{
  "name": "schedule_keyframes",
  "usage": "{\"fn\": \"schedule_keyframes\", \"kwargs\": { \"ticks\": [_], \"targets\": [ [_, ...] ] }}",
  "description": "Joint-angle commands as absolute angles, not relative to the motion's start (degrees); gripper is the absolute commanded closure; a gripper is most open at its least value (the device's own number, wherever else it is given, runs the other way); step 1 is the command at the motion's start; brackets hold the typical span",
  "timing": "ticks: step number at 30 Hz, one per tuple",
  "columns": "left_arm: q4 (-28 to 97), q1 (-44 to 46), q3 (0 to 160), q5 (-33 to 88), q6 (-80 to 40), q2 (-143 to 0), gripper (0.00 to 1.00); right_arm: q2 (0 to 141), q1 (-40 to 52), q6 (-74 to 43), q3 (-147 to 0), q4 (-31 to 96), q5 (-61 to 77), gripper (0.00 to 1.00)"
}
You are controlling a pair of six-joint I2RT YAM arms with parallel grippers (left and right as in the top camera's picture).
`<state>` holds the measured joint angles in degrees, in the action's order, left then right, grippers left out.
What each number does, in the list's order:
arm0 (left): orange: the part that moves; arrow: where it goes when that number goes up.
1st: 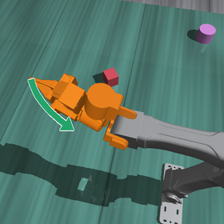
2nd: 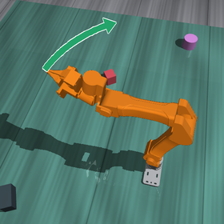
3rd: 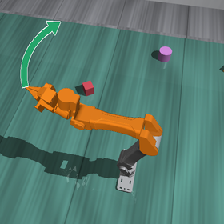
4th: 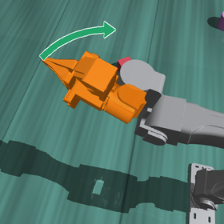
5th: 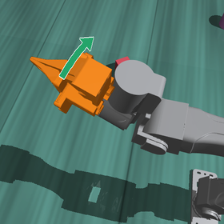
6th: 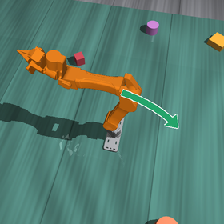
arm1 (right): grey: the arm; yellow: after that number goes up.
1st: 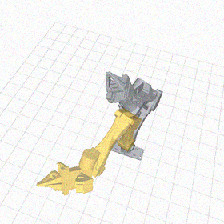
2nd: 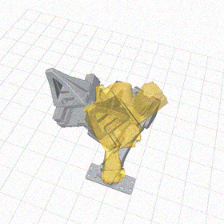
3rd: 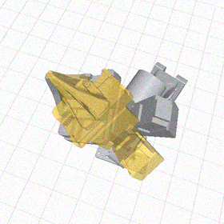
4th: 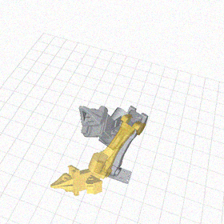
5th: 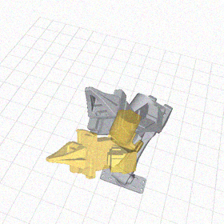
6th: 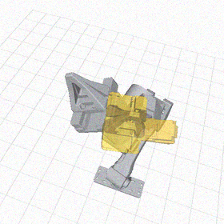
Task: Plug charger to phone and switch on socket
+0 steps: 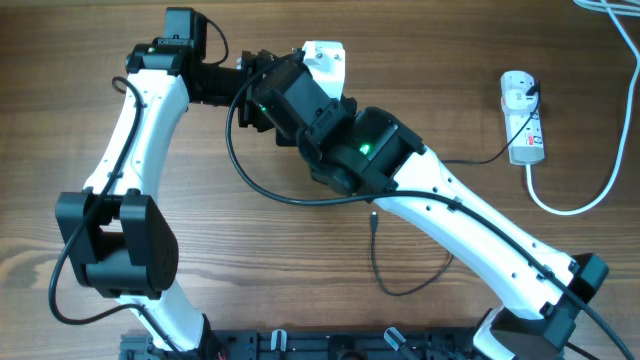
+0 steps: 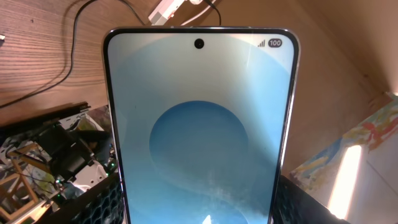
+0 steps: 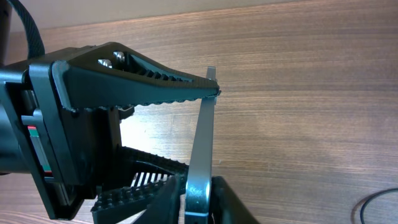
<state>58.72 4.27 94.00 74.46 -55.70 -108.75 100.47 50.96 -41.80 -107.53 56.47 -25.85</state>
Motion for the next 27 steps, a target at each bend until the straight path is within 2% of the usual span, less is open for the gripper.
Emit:
{"fn": "schedule_keyframes", "kwargs": {
  "ticks": [1,8,13,16,18,20,21,27],
  "targets": [
    [58.59,4.01,94.17,77.32,-56.18,-106.69,0.39,101.80,50.94,-41.32,-108.75,56.27,-27.20,0.85],
    [58.59,4.01,94.17,77.32,-56.18,-106.69,0.39,101.80,50.94,-41.36,-108.75,56.45,-27.18,0.95],
    [58.57,4.01,94.17,77.32,-56.18,-106.69,0.38,101.80,50.94,-42.09,-108.75,56.60,-27.00,0.95],
    [58.57,4.01,94.17,77.32,-56.18,-106.69,0.32,101.80,50.94,-43.40,-108.75,56.62,-26.94,0.95],
    [58.57,4.01,94.17,77.30,-56.18,-106.69,0.24,101.80,50.94,-44.07,-108.75,56.66,-26.68,0.95],
    [58.54,4.01,94.17,77.28,-56.18,-106.69,0.05,101.80,50.94,-45.67,-108.75,56.88,-26.52,0.96],
    [58.54,4.01,94.17,77.28,-56.16,-106.69,0.00,101.80,50.94,-46.74,-108.75,57.06,-26.55,0.95],
    [58.54,4.01,94.17,77.25,-56.16,-106.69,0.00,101.80,50.89,-48.90,-108.75,57.47,-27.05,0.95]
  ]
}}
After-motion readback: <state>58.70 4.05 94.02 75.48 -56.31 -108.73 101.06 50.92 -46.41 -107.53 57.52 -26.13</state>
